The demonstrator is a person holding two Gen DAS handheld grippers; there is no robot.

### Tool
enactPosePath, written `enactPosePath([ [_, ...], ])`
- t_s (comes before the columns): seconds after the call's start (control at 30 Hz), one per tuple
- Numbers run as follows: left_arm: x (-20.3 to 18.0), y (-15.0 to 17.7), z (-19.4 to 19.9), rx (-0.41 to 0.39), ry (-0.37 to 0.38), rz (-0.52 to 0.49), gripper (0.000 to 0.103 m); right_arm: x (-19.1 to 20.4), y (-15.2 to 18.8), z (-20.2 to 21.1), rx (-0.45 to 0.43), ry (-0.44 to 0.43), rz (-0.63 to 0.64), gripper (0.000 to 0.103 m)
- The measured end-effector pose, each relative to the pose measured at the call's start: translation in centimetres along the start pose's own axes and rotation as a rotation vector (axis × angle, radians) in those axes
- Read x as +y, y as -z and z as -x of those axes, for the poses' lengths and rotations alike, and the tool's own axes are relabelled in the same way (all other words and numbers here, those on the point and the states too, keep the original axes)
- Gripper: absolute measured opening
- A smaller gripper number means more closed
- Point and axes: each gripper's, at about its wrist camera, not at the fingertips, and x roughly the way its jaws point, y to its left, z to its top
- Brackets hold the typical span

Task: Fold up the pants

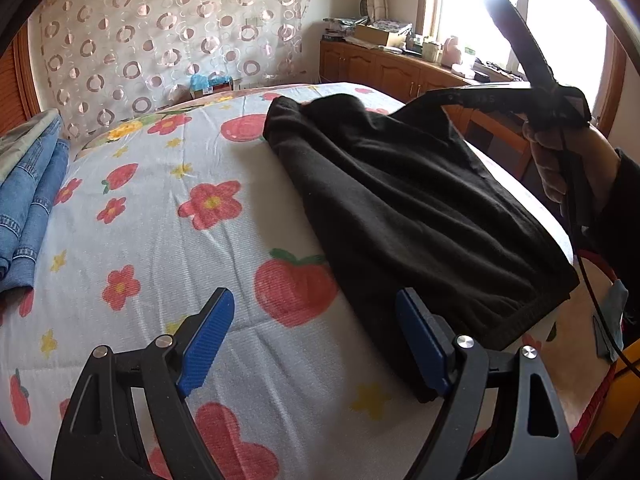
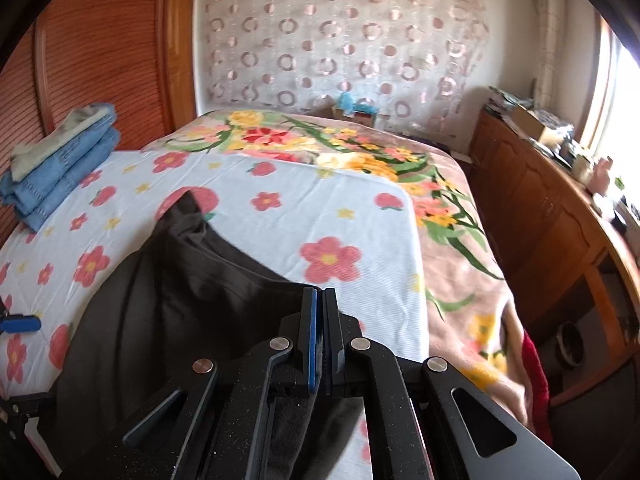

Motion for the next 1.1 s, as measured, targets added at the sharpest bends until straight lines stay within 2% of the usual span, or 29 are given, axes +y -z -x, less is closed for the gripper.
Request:
enactPosePath([
  [0.5,0.1,0.0,0.1,-0.002,0.001,0.004,0.084,0.6,0.1,-0.8,0.068,0.101,-0.060,0.002],
  [0.87,0.0,0.0,0.1,0.000,0.009,-0.001,0.084,0.1,-0.3,-0.3,0.073,0.097,-0.081,0.002],
  [0.9,0.0,0.0,0.2,0.000,0.009,-0.001,0.084,0.0,-0.3,0.0,0.075,0.094,-0.086,0.004],
  [0.97,-0.1,0.0,0.2,-0.001,0.009,-0.001,0.084,-0.5,-0.2,0.3,0.070,0.094,-0.091,0.014],
  [1.1,-0.1,0.0,0.2,-0.001,0.010,-0.001,0.084,-0.3,0.6,2.1,0.047,0.063,-0.090,0.014],
])
